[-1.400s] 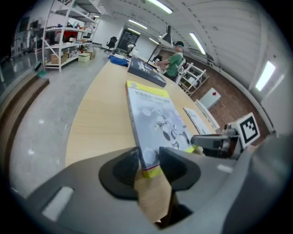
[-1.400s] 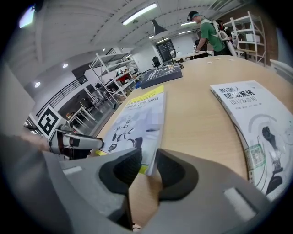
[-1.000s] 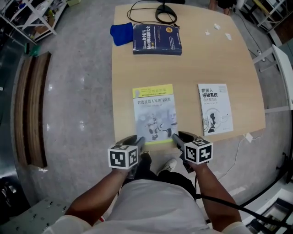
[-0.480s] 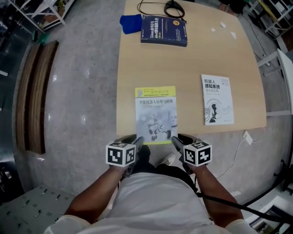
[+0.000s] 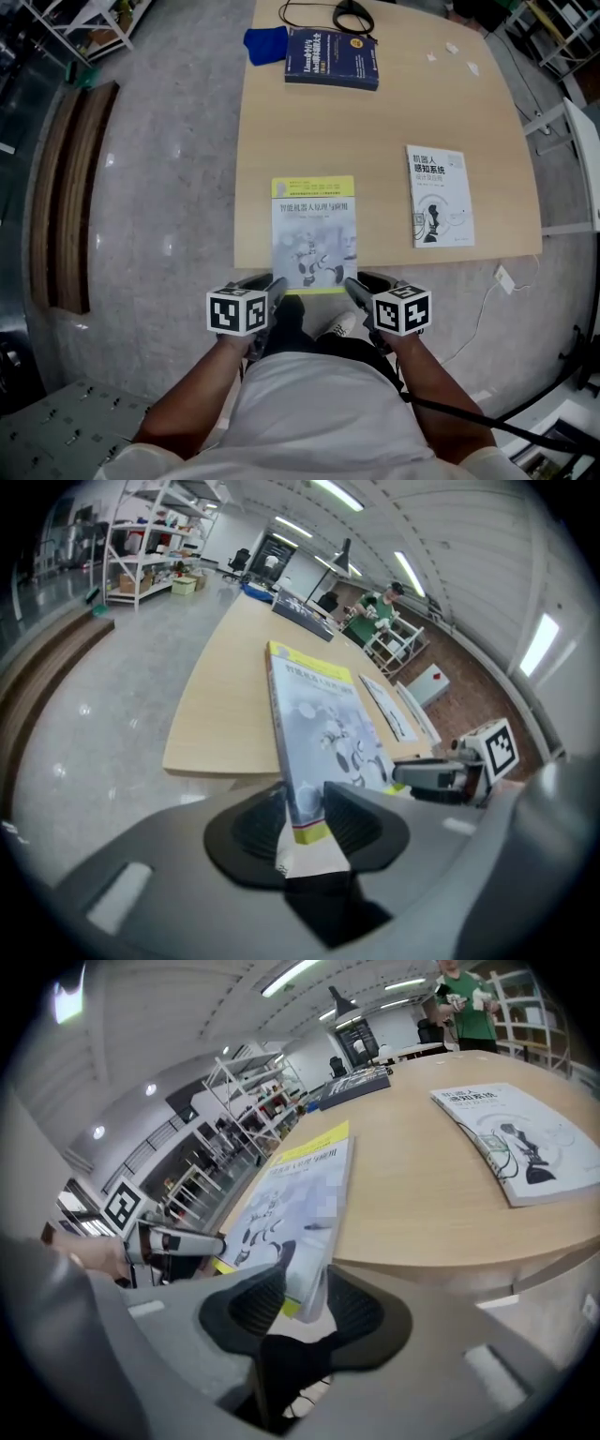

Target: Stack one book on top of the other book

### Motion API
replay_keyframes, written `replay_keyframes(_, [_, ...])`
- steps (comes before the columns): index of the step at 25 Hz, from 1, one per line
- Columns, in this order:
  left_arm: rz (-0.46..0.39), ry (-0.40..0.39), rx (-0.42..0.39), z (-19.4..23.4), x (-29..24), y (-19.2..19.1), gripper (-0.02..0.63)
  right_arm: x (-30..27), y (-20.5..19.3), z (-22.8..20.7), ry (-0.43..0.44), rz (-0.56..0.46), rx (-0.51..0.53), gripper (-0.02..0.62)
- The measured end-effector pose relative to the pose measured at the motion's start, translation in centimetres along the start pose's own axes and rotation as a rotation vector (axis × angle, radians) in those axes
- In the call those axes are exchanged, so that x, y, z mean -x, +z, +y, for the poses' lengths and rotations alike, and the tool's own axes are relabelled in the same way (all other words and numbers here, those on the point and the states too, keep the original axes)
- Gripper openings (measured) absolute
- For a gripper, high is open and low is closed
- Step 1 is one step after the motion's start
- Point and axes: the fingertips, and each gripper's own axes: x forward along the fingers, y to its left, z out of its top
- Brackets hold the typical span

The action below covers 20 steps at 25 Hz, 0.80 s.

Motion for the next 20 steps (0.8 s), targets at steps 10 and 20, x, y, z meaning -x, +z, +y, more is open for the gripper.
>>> replay_keyframes(10, [0.014,-0.298,0.374,-0.2,-1.3,-1.1,0.238,-1.7,0.2,-0.9,0.32,-0.135,-0.496,0.218])
replay_keyframes(20, [-0.009,-0.278,0.309,-0.8,-1.1,-1.1,0.139,-1.2,1.4,0.9,0.307,-0.129,-0.417,0.097])
